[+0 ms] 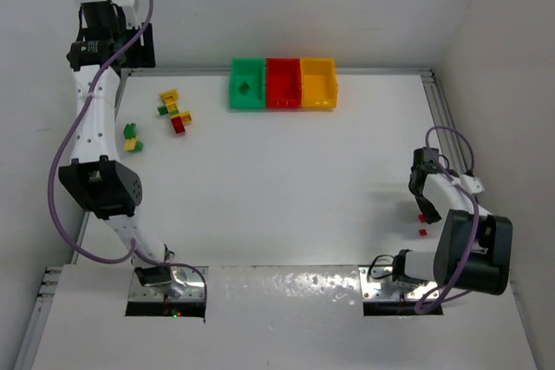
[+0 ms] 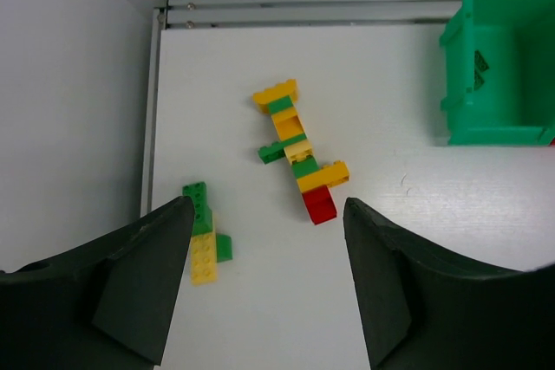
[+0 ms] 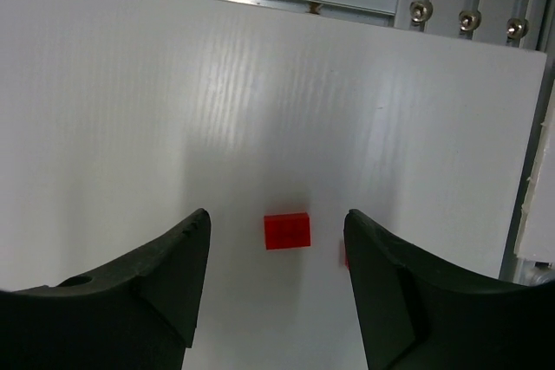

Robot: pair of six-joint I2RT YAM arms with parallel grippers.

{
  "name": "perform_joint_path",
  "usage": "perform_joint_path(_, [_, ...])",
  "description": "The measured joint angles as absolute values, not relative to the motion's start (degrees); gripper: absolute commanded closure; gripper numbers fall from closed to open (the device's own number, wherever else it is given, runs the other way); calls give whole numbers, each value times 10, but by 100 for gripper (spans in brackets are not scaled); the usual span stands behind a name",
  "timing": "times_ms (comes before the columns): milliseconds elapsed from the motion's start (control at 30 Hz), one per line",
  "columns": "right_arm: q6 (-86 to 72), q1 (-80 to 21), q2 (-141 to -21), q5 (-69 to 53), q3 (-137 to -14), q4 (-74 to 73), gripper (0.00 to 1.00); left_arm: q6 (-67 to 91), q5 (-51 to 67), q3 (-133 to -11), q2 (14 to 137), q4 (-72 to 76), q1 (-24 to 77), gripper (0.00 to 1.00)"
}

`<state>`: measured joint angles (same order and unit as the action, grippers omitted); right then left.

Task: Sort the legos into containers by color

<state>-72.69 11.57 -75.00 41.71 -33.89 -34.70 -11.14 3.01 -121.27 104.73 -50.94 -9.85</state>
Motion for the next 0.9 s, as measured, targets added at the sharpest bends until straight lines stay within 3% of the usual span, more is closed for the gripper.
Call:
perform_joint_path(167, [-740, 139, -744, 406, -299, -323, 40, -110, 29, -1212, 1042, -493, -98, 32])
perform_joint_path(467, [-736, 145, -763, 382, -274, -269, 53, -100, 30, -1212, 1042, -491, -98, 32])
perform_joint_path(900, [-785, 145, -779, 374, -284, -276, 60, -100, 28, -1212, 1034, -490, -98, 32])
